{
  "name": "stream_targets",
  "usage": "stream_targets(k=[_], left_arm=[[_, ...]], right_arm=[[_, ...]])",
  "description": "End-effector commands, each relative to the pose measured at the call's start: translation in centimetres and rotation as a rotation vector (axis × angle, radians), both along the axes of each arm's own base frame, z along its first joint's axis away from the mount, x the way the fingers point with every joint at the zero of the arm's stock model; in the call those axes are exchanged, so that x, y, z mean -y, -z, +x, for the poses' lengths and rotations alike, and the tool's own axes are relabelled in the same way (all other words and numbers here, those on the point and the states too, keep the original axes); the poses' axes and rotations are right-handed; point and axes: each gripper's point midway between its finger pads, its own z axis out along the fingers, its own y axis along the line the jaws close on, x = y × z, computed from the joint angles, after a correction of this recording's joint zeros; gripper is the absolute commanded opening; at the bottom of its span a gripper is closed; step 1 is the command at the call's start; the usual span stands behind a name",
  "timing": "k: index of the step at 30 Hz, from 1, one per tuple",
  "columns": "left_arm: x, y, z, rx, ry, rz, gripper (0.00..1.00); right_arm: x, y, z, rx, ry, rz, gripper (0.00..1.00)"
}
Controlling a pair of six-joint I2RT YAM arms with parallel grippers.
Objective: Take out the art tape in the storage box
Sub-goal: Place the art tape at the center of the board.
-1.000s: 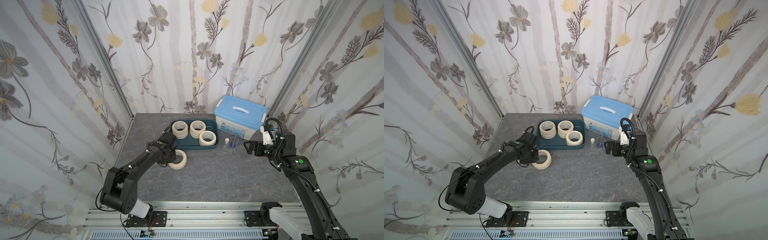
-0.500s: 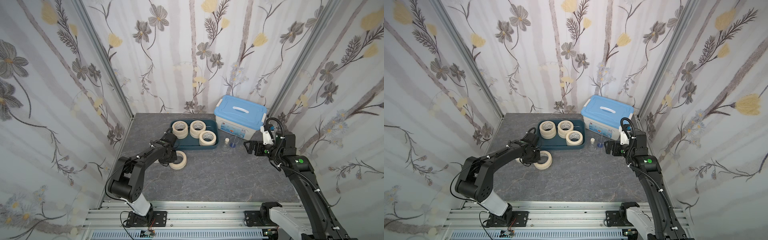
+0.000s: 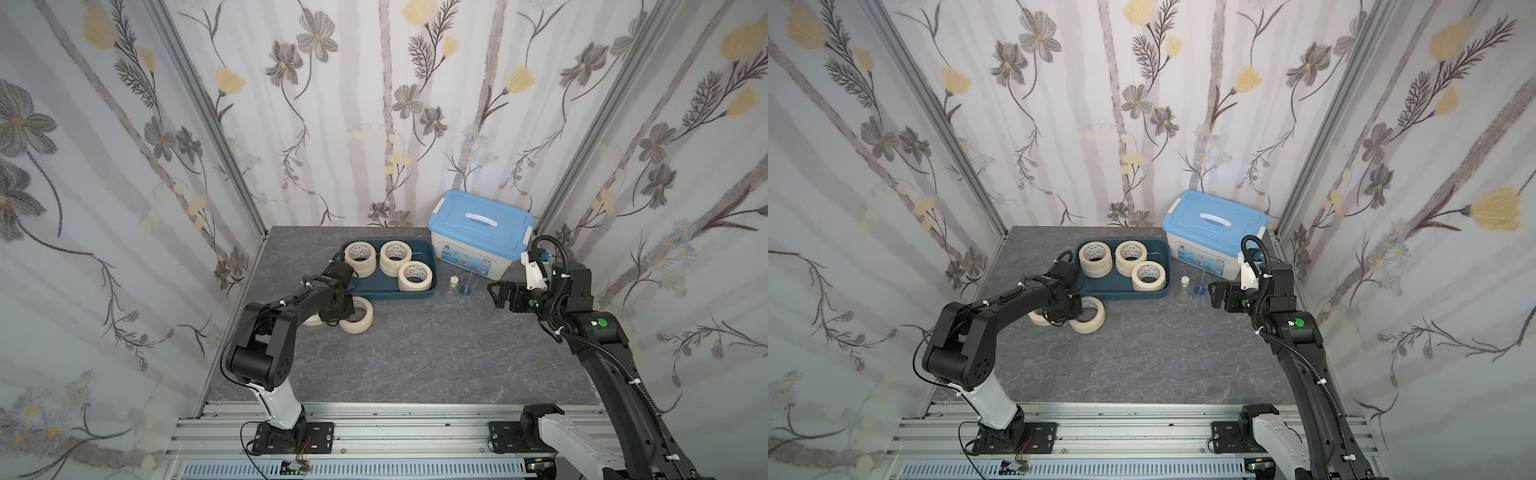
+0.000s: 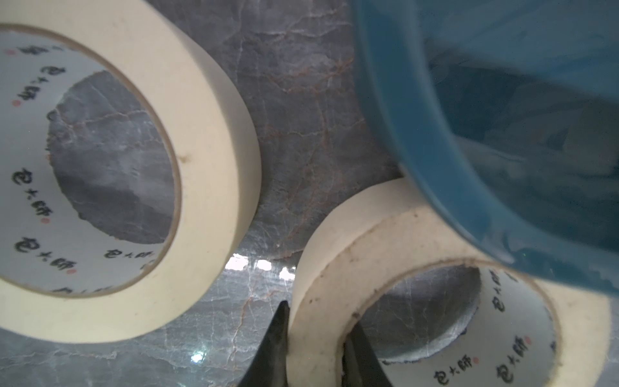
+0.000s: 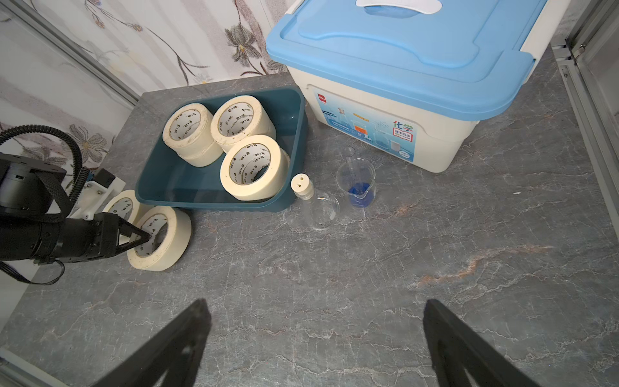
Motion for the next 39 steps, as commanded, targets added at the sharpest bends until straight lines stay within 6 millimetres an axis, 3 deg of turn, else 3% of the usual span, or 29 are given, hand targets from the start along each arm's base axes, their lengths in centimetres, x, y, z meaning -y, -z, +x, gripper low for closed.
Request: stream_targets(k=[1, 7, 12, 23, 27, 33, 39], left_arm=[[0.2, -0.7, 1.8, 0.062, -0.009, -0.008, 0.17], [0.2, 0.0, 1.7, 0.045, -0.012, -0.007, 0.24], [0.2, -0.1, 1.5, 0.047, -0.01, -0.01, 0.36], [-0.1, -2.4, 1.0, 0.091, -0.01, -0.018, 0.44], [-0.2, -3.9, 0.7, 0.123, -0.005, -0.026, 0.5], [-0.9, -7.7, 0.1, 0.215, -0.006, -0.026, 0.6], [-1.9, -12.6, -0.6, 0.37, -0.019, -0.033, 0.83]], right_arm=[[0.0, -0.3, 0.0, 0.011, -0.001, -0.001, 1.0], [0.0, 0.0, -0.1, 0.006, 0.001, -0.002, 1.0], [0.0, 0.0, -0.1, 0.007, 0.0, -0.003, 1.0], [-0.1, 0.0, 0.0, -0.001, -0.005, 0.002, 1.0], [-0.2, 0.0, 0.0, -0.002, -0.008, -0.002, 1.0], [-0.4, 0.0, 0.0, -0.014, -0.014, -0.015, 1.0], [-1.4, 0.4, 0.4, -0.049, -0.042, -0.029, 1.0]])
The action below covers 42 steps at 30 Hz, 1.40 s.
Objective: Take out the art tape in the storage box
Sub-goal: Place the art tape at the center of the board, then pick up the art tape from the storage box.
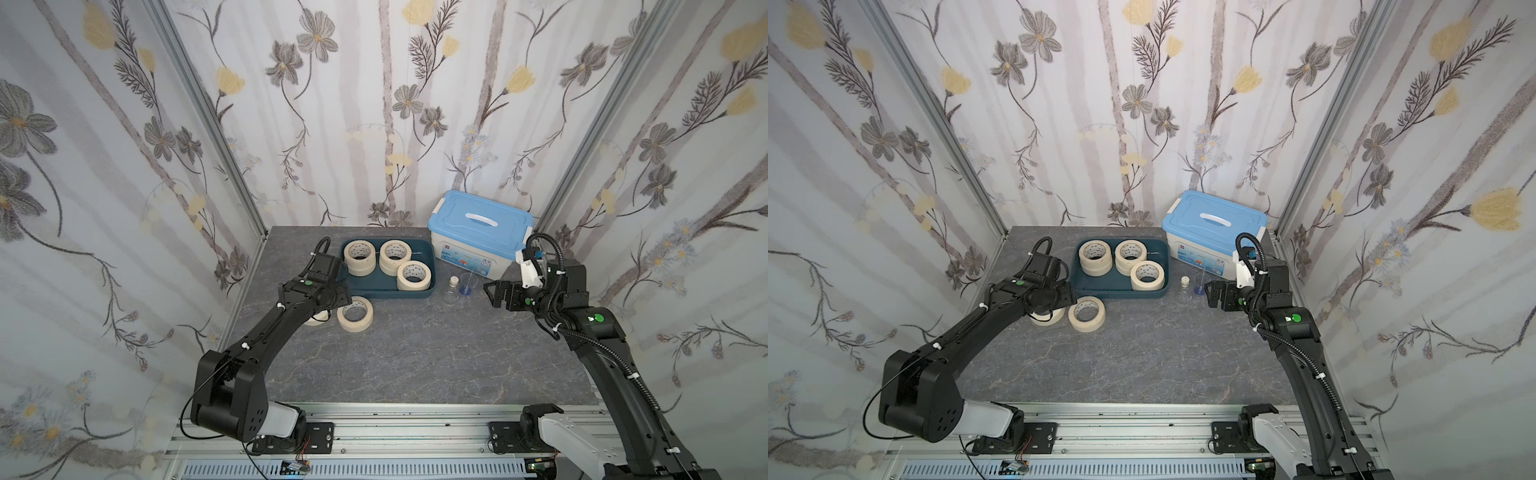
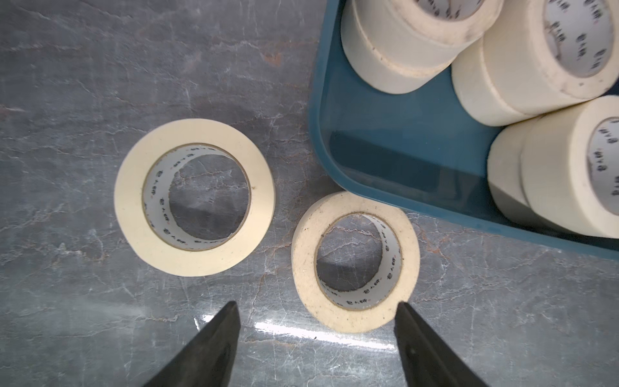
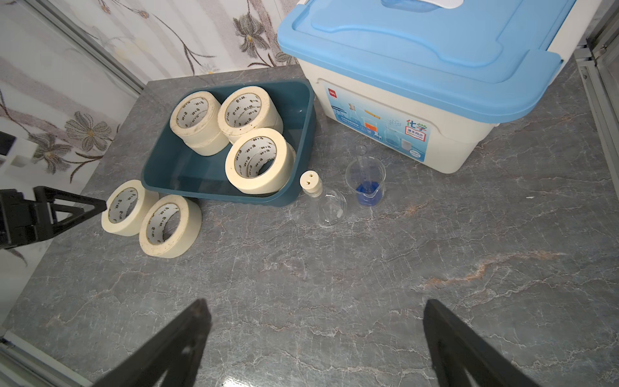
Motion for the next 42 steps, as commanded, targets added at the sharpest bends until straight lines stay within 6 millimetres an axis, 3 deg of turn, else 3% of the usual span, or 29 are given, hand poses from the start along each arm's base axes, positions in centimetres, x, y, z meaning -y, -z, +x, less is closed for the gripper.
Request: stream_targets(k=[1, 8, 16, 30, 42], left_arm=[[-1.2, -2.2, -0.5, 0.073, -0.018, 0.032, 0.87], [-3.3, -7.0, -2.2, 0.254, -0.047, 0.062, 1.0], [-4.4, -10.0, -4.3, 0.401, -0.015, 0.083, 1.0], [-3.1, -9.4, -5.7, 0.421, 0.113, 0.07, 1.0], [-3.6, -10.0, -6.1, 0.449, 0.097, 0.069, 1.0]], right_arm=[[-0.4, 0.3, 0.1, -0.022, -0.009, -0.016, 1.0], [-3.2, 0.7, 1.2, -0.064, -0.087, -0.042, 1.0], [-7.6, 1.3, 3.1, -0.107, -0.198, -0.1, 1.0], [-18.1, 5.0, 7.7, -0.18, -0.39, -0.214, 0.92], [-21.6, 9.1, 12.1, -0.232, -0.407, -0.254, 0.8]])
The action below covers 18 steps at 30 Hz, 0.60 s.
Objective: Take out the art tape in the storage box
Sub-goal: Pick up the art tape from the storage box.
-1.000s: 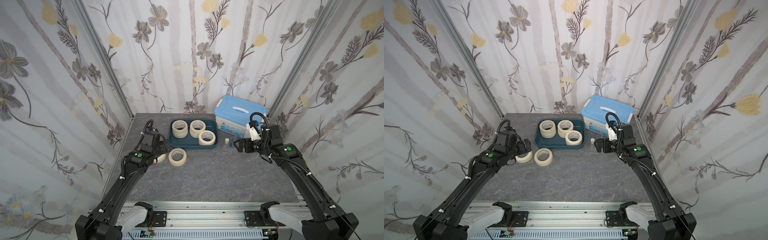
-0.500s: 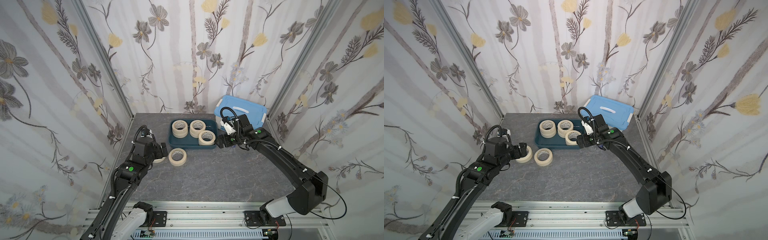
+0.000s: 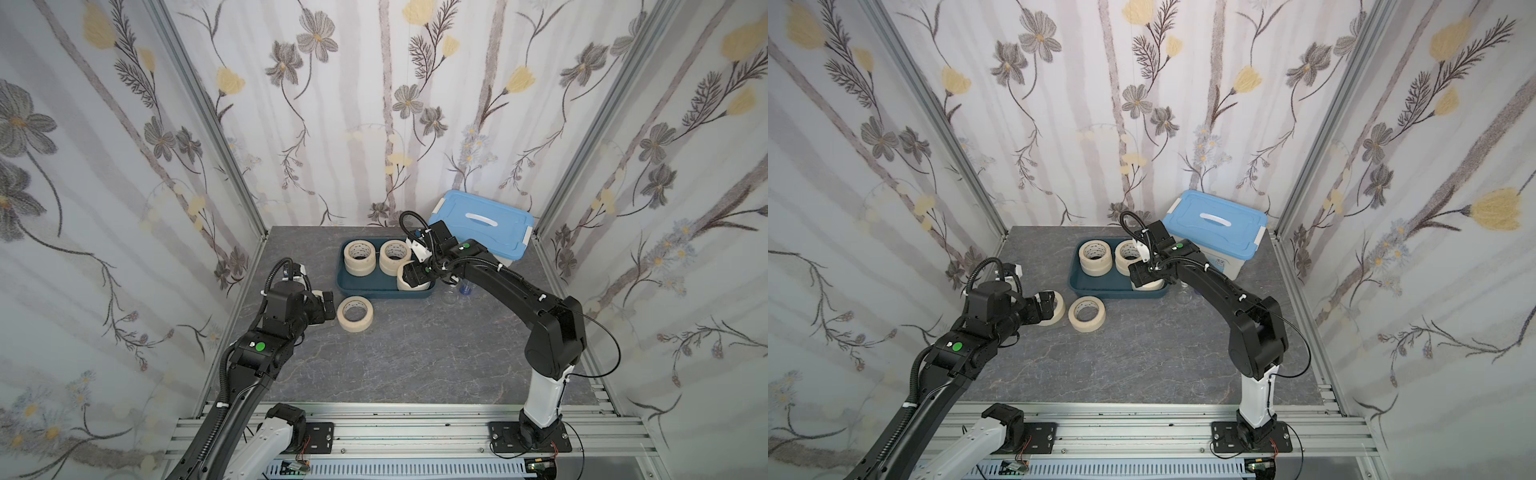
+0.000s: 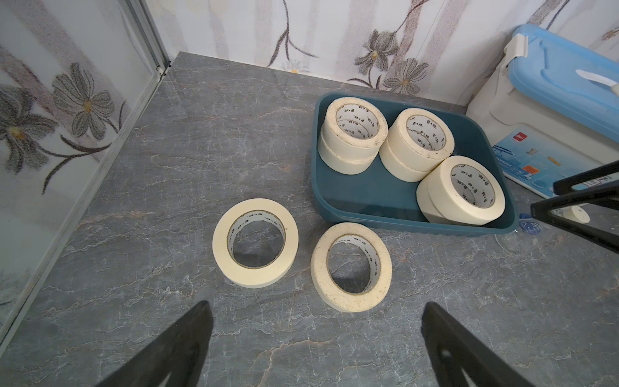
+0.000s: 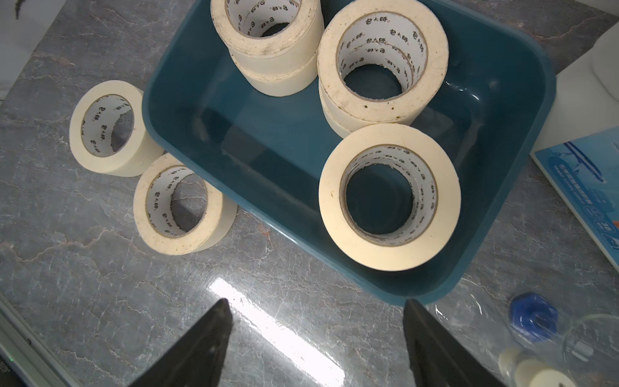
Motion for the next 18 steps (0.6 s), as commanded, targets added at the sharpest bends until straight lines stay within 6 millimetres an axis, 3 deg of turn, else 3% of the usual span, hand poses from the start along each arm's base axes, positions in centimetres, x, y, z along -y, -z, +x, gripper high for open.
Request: stream_targets(k=[1, 12, 18], left_arm=[[-0.2, -0.5, 0.2, 0.027, -0.001, 0.006, 1.0], [-0.8, -0.8, -0.2, 0.029, -0.022, 0.017, 1.0], [-1.0, -1.0, -0.4, 0.045, -0.028, 0.014, 1.0]], right_arm=[[-0.5, 0.7, 1.0, 0.002, -0.004, -0.022, 0.79], [-2.2, 5.4, 4.0, -0.035, -0.006, -0.076, 0.7], [-2.5, 7.4, 4.6, -0.058, -0.011, -0.1, 0.63]])
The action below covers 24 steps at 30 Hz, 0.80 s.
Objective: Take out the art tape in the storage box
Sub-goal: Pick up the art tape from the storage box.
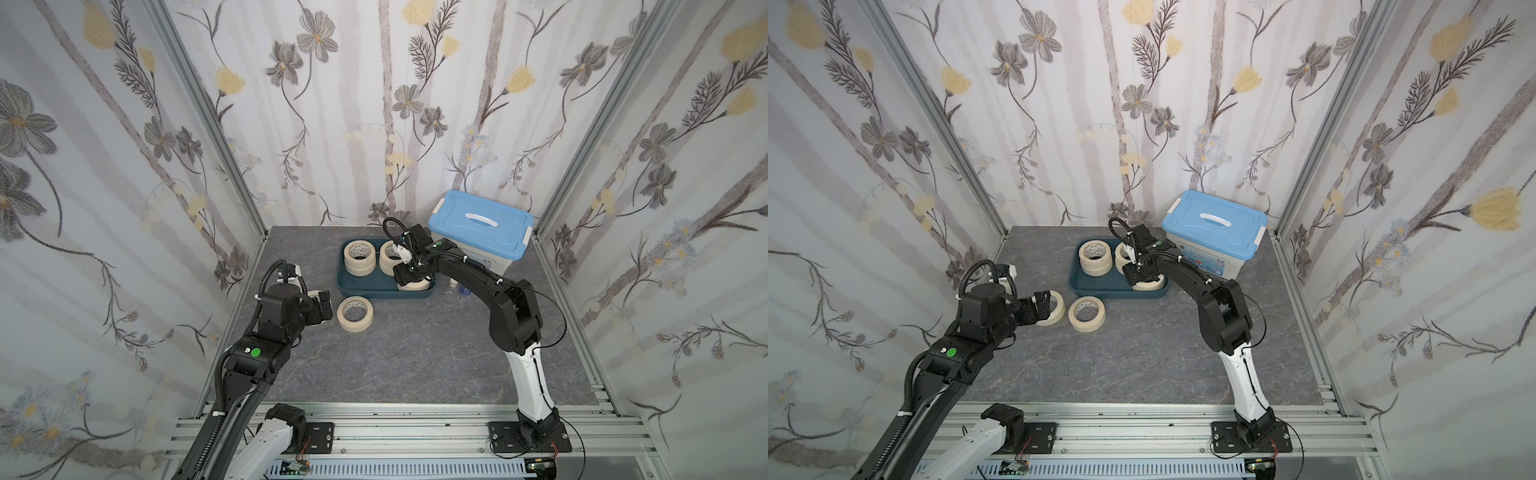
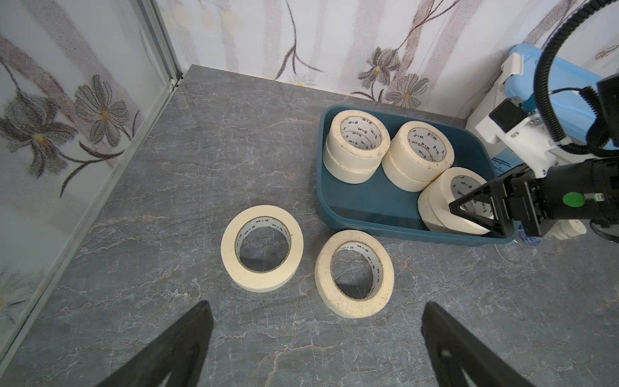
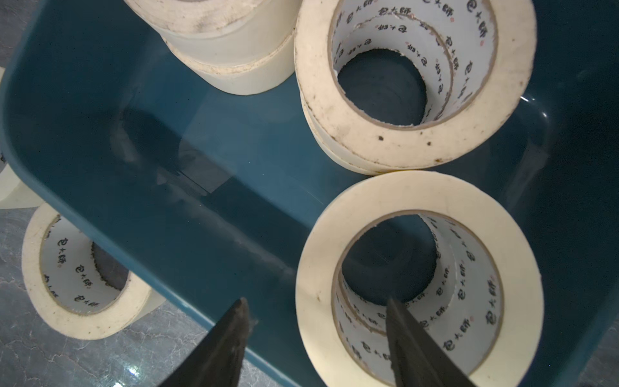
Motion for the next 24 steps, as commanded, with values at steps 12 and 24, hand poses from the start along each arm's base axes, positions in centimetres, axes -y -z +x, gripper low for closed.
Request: stream_targets(k=[12, 24], left_arm=[[-0.1, 0.1, 0.0, -0.004, 0.001, 0.012, 1.0], [-0.1, 0.2, 0.0, -0.006, 0.002, 0.01, 1.0]], right_arm=[[0.2, 2.1, 0.5, -0.022, -0.004, -0.059, 0.46], [0.9, 0.2, 0.2, 0.002, 0.0, -0.077, 0.21]])
